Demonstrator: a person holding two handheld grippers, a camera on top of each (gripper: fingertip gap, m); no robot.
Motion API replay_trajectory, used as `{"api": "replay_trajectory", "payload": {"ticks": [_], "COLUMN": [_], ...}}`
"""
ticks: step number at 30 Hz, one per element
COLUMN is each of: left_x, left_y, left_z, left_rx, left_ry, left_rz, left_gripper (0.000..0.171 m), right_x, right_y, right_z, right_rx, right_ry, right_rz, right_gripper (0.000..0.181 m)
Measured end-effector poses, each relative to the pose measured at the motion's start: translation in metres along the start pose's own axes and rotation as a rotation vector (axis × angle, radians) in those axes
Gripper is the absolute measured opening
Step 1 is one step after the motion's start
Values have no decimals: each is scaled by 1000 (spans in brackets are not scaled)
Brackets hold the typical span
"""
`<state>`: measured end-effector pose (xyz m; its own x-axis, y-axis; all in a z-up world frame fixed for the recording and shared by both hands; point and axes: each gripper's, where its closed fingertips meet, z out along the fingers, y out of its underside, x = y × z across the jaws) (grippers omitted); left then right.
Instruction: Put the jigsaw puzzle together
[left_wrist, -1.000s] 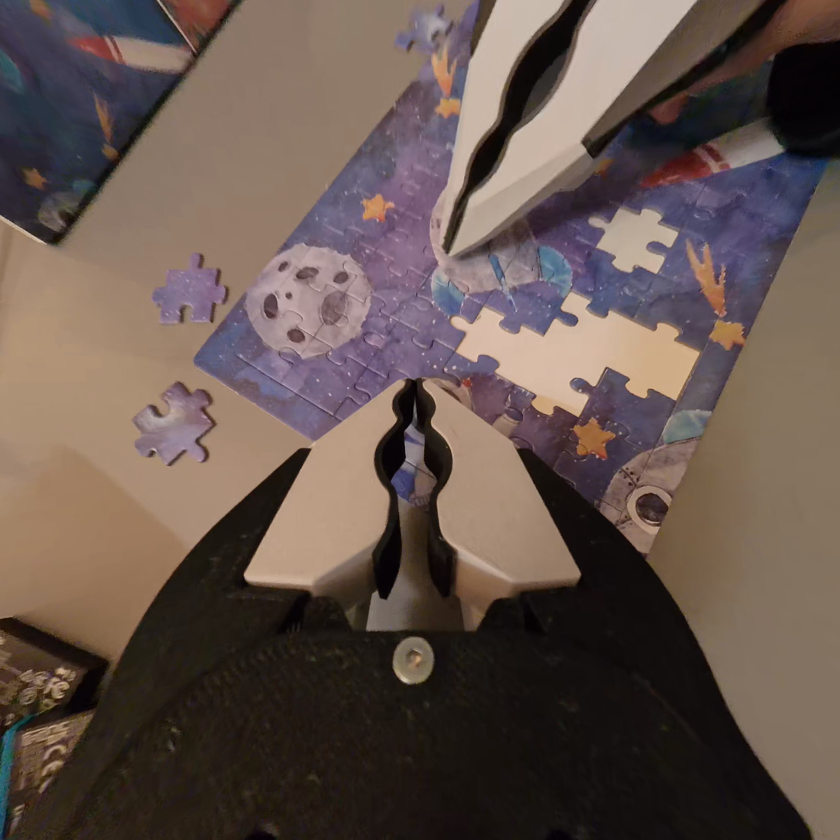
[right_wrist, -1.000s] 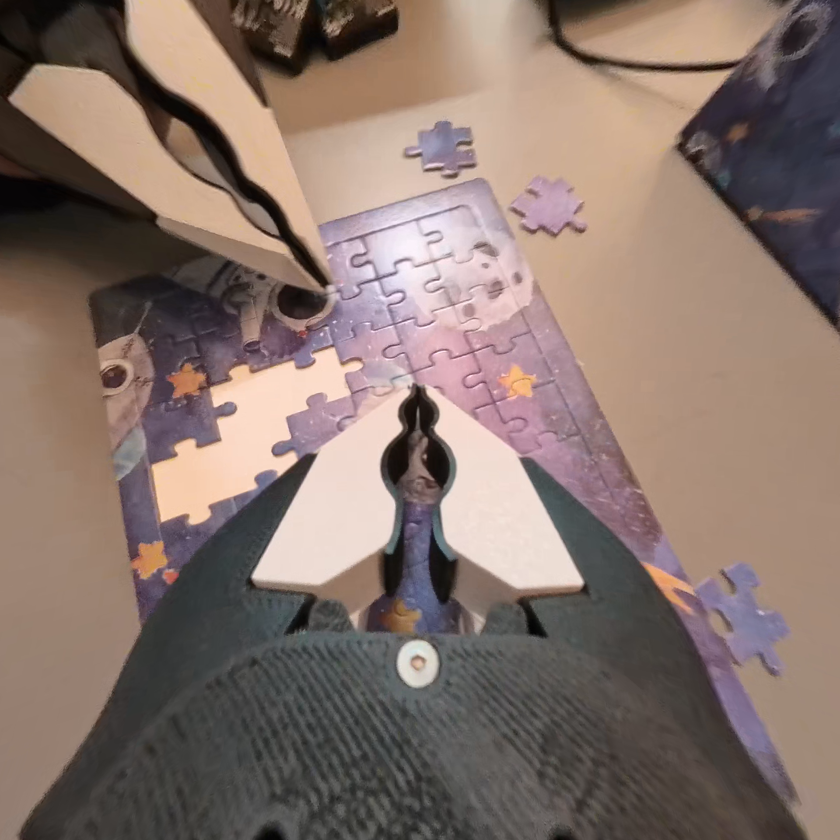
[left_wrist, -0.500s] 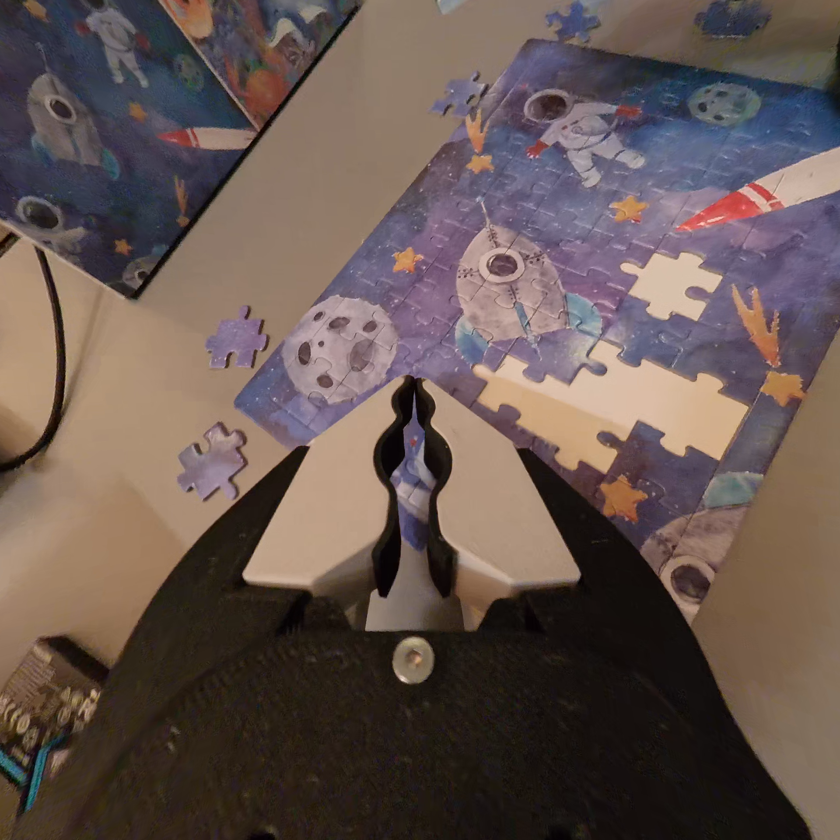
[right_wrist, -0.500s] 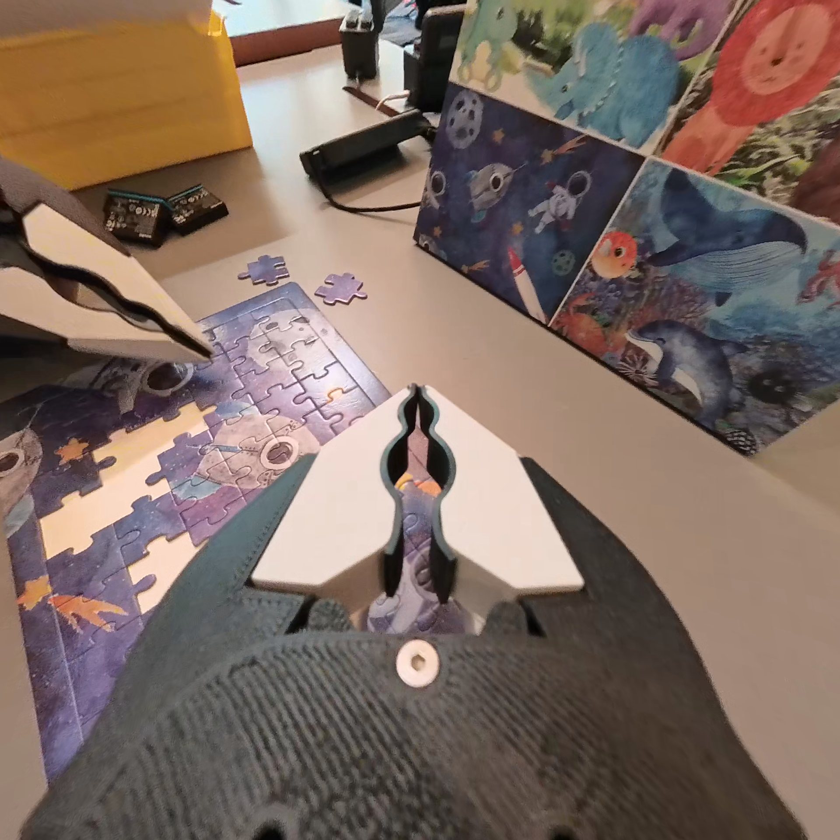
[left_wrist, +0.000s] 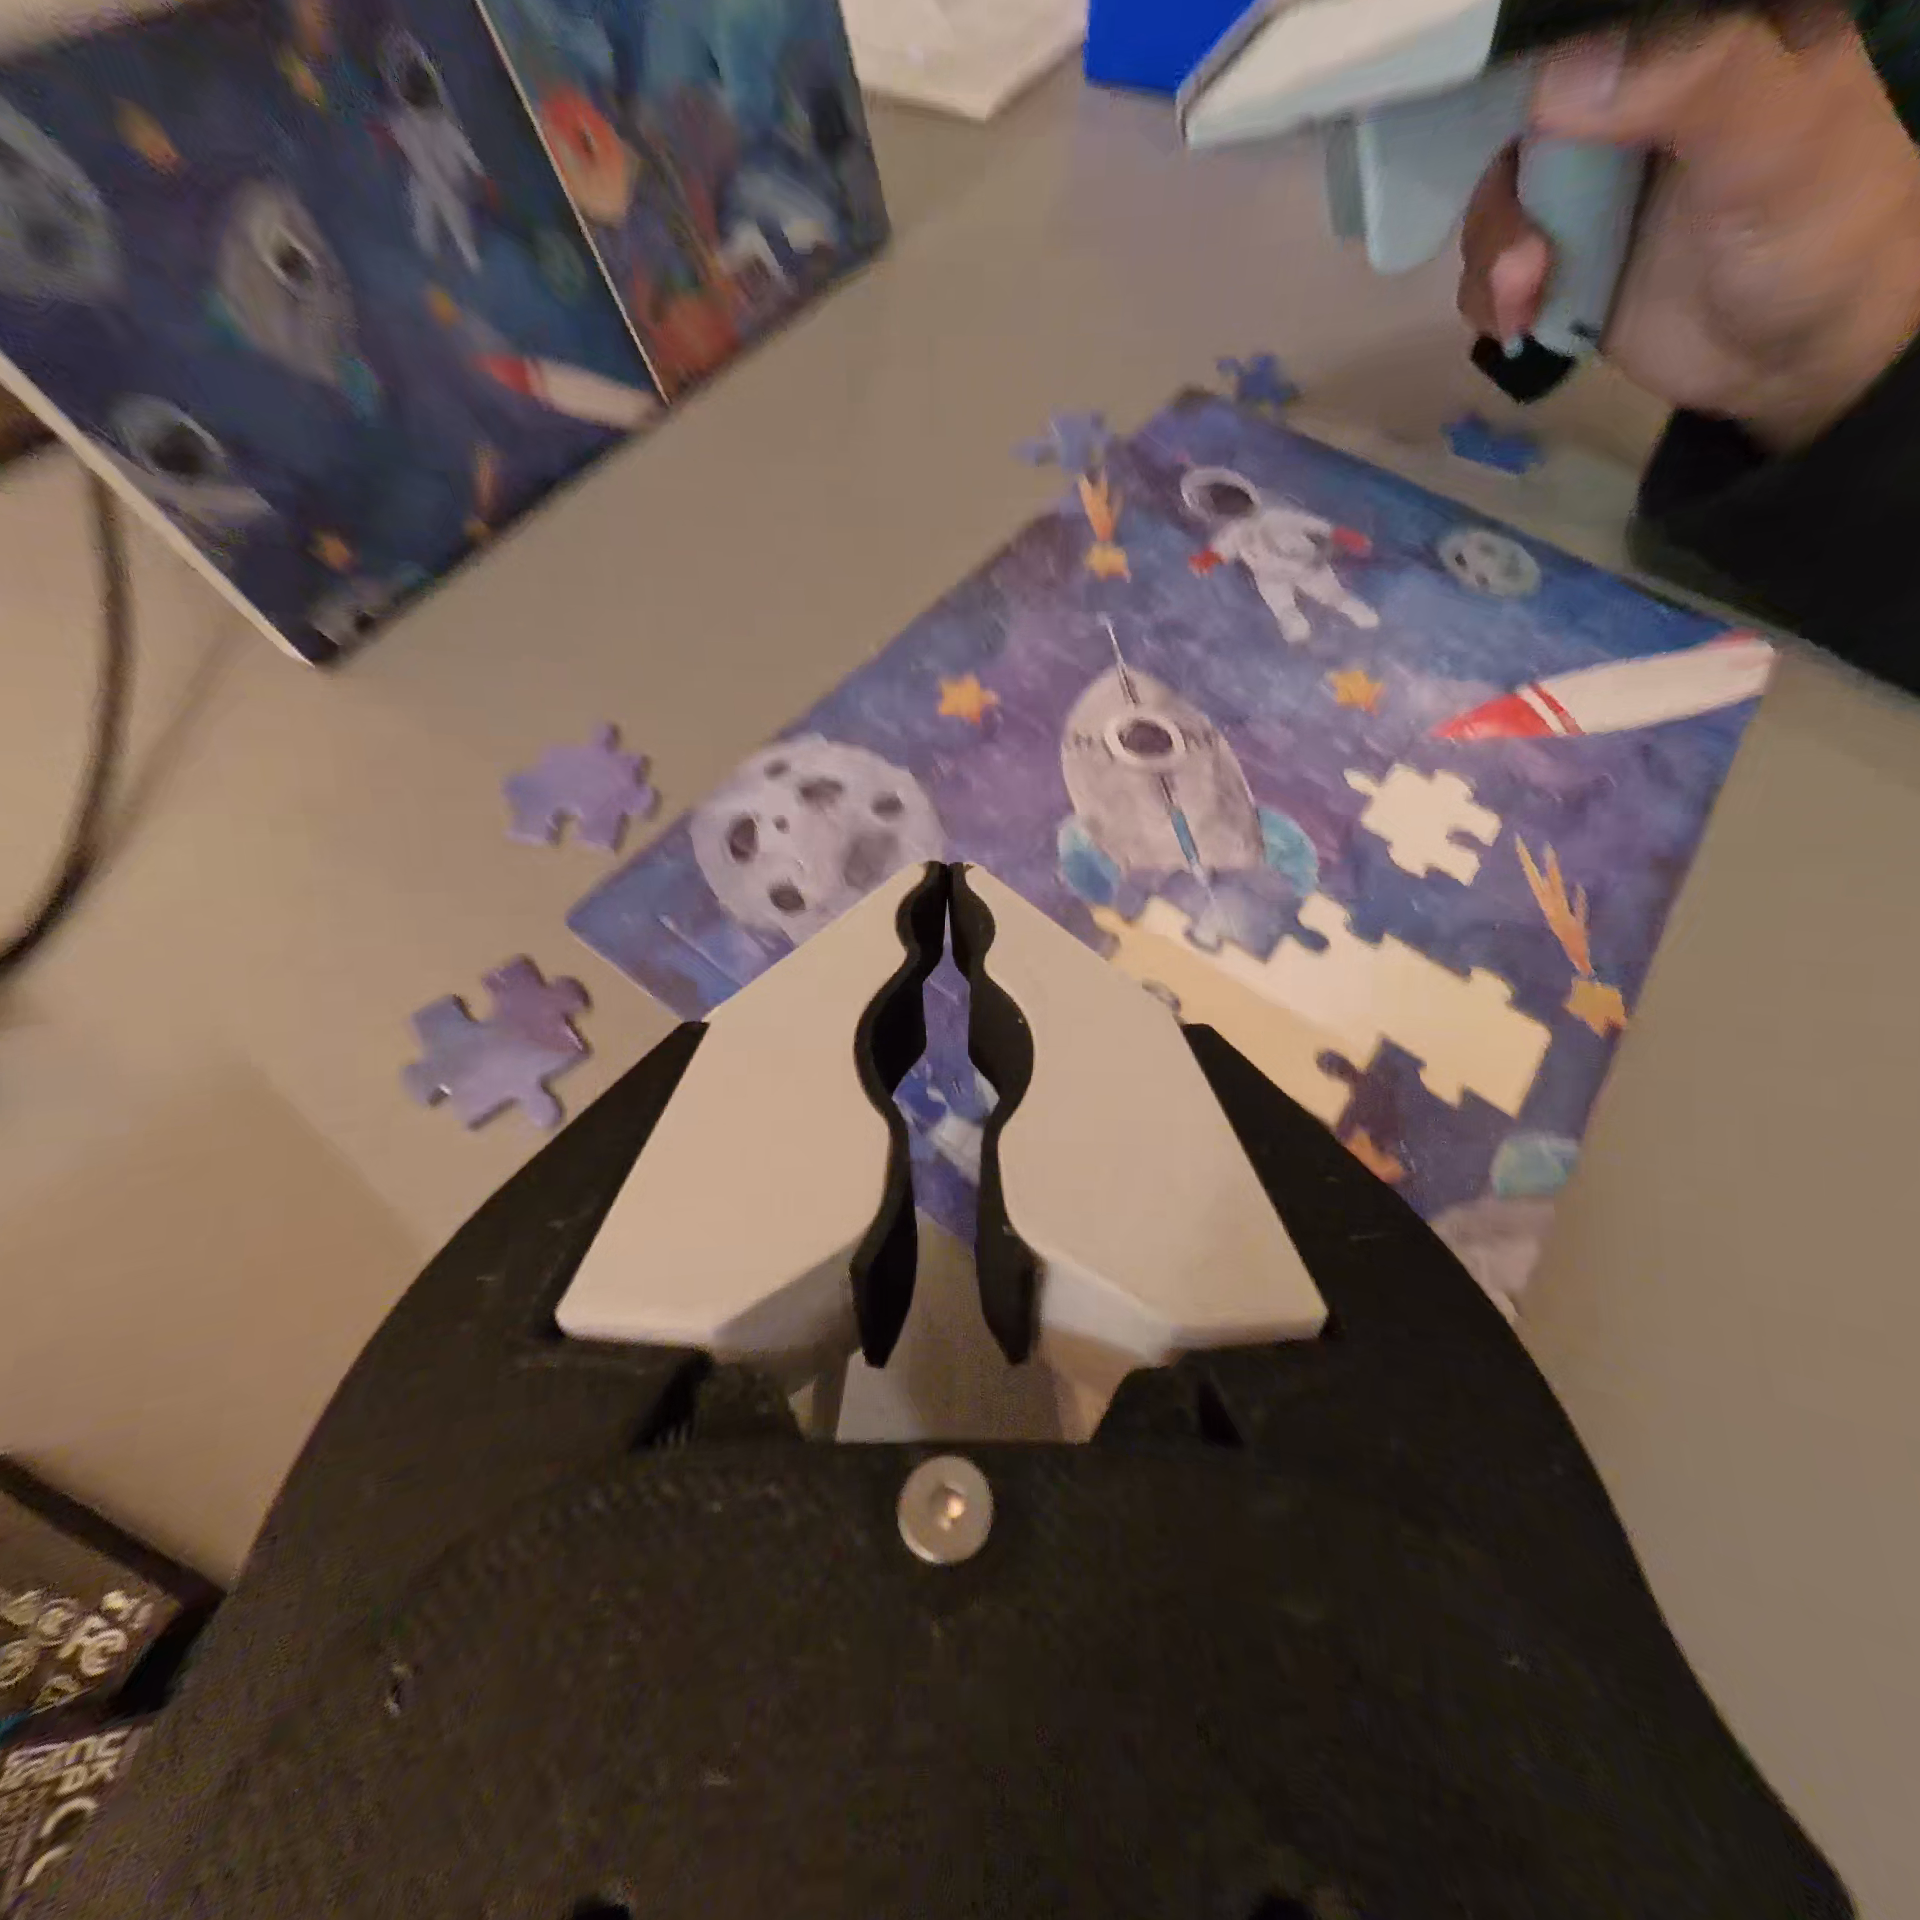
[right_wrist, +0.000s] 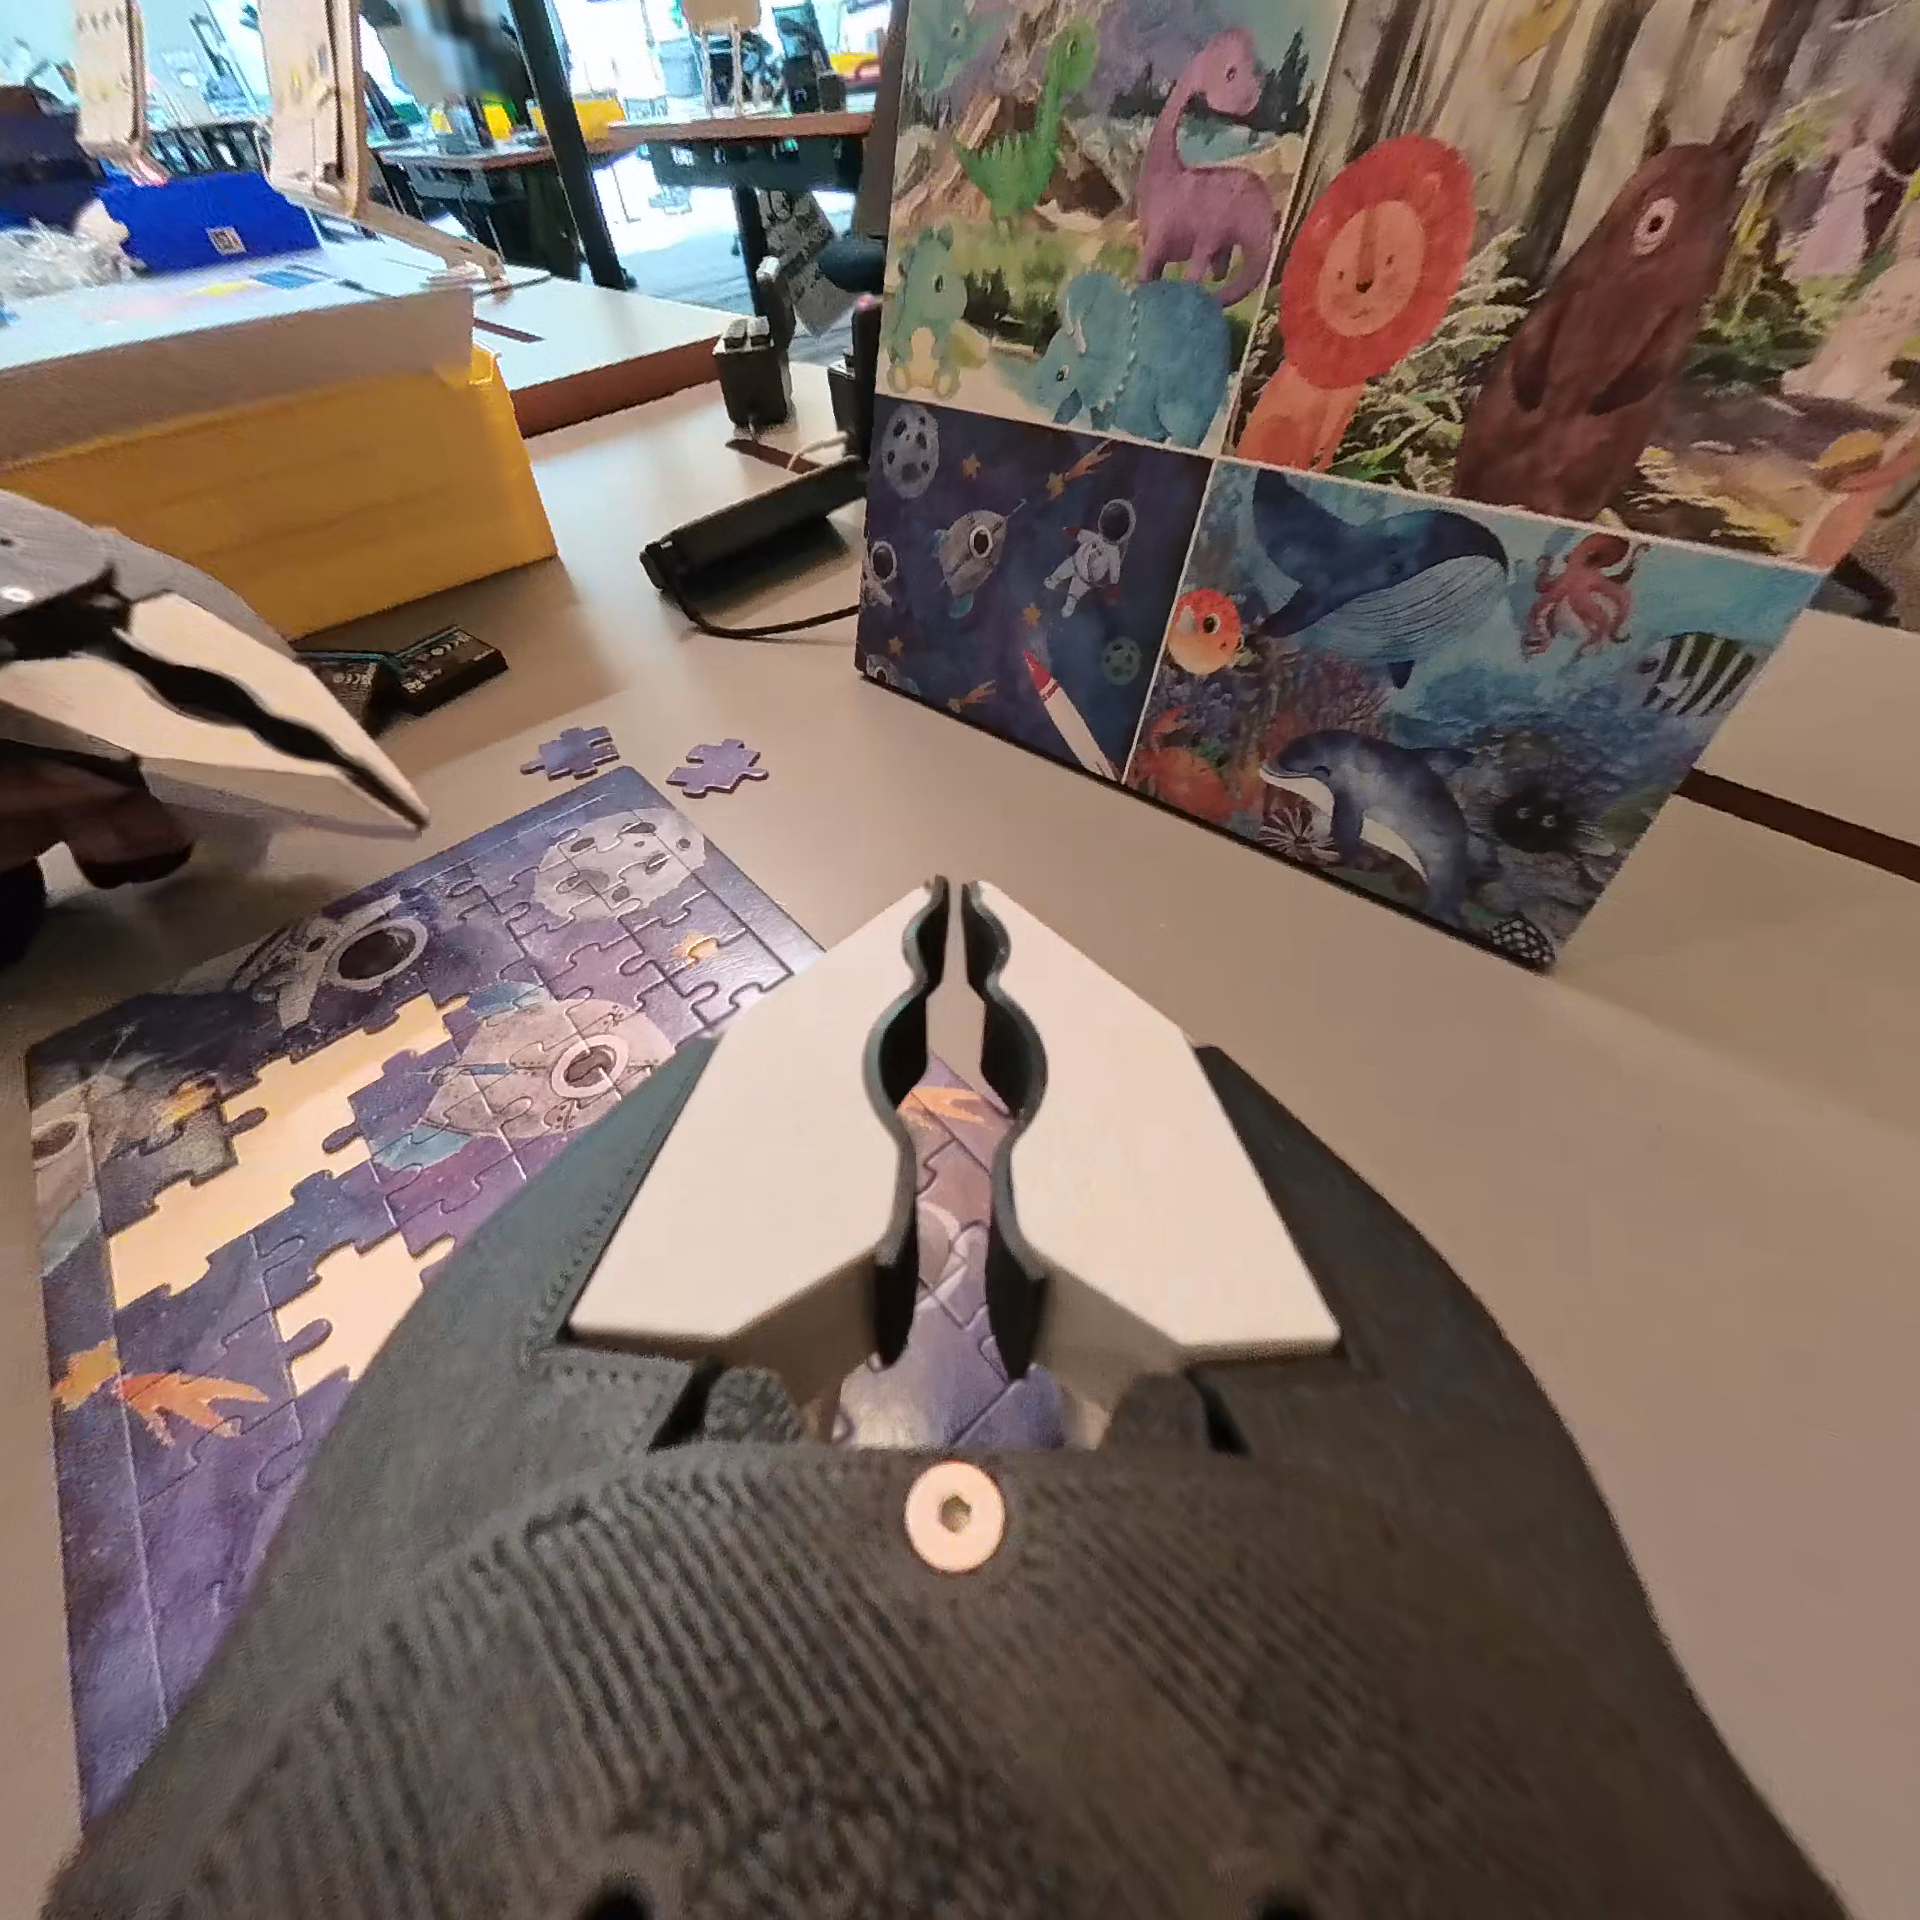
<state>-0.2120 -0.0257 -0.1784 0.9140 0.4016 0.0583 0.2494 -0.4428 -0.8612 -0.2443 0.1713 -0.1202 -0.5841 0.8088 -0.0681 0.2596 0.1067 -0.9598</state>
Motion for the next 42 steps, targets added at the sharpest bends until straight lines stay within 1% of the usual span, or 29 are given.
{"api": "replay_trajectory", "payload": {"ticks": [1, 2, 3, 5, 6, 7, 10, 13, 14, 15, 17, 18, 19, 20, 22, 23, 24, 25, 26, 28, 29, 31, 34, 35, 36, 37, 38, 42], "left_x": [2, 3, 2, 6, 8, 11, 18, 21, 24, 26, 26, 25, 24, 20, 9, 0, -10, -19, -29, -46, -50, -56, -61, -63, -65, -66, -67, -67], "left_y": [6, 6, 1, -10, -9, -4, 33, 8, 3, 4, 30, 35, 28, 15, -16, -27, -31, -27, -21, -3, 1, 1, -5, -5, -3, 0, 2, 4], "left_z": [-1, -3, -5, -7, -4, 4, 28, 24, 21, 19, 21, 22, 22, 23, 21, 19, 17, 16, 17, 17, 14, 11, 6, 6, 6, 8, 9, 11], "left_rx": [-30, -24, 11, 77, 70, 32, -244, -148, -134, -158, -329, -366, -329, -266, -107, -47, -17, -9, -8, -37, -57, -60, -32, -25, -24, -32, -50, -61], "left_ry": [36, 33, 5, -21, -17, 1, 61, 68, 107, 153, 245, 282, 311, 337, 396, 407, 400, 369, 308, 179, 146, 100, 99, 96, 96, 93, 95, 77], "left_rz": [2, 30, 74, 145, 152, 144, 165, 234, 245, 268, 315, 327, 316, 284, 177, 124, 78, 62, 75, 118, 129, 138, 104, 91, 79, 68, 59, 79], "left_gripper": [0, 0, 0, 0, 0, 0, 0, 0, 0, 0, 0, 0, 0, 0, 0, 0, 0, 0, 0, 0, 0, 0, 5, 5, 6, 8, 11, 15], "right_x": [1, 3, 4, 2, 0, -2, -6, -7, -6, -4, 1, 3, 5, 9, 18, 22, 24, 25, 23, 15, 11, 6, 3, 0, -1, -1, -1, 4], "right_y": [2, 5, 6, 6, 7, 8, 12, 13, 12, 11, 11, 12, 12, 10, 4, 5, 8, 12, 15, 16, 16, 20, 23, 22, 21, 21, 22, 34], "right_z": [-1, -1, -1, 0, 1, 3, 8, 12, 12, 13, 16, 17, 17, 16, 13, 12, 12, 12, 10, 6, 4, 1, 0, 0, 1, 2, 3, 2], "right_rx": [2, 6, 16, 38, 42, 39, 6, -12, -18, -23, -42, -57, -64, -51, -10, -10, -28, -50, -63, -66, -69, -107, -172, -175, -174, -175, -184, -251], "right_ry": [-2, 2, 7, -10, -20, -27, -16, 1, 7, 10, -2, -17, -29, -23, 2, -5, -26, -55, -91, -157, -173, -149, -48, -25, -5, 11, 18, -9], "right_rz": [8, 17, 24, 27, 27, 25, -11, -76, -99, -120, -154, -177, -213, -262, -345, -354, -335, -294, -246, -175, -169, -240, -432, -478, -507, -521, -521, -481], "right_gripper": [4, 9, 13, 15, 15, 15, 13, 9, 9, 9, 8, 3, 0, 0, 0, 0, 0, 0, 2, 12, 16, 18, 17, 19, 26, 36, 42, 44]}}
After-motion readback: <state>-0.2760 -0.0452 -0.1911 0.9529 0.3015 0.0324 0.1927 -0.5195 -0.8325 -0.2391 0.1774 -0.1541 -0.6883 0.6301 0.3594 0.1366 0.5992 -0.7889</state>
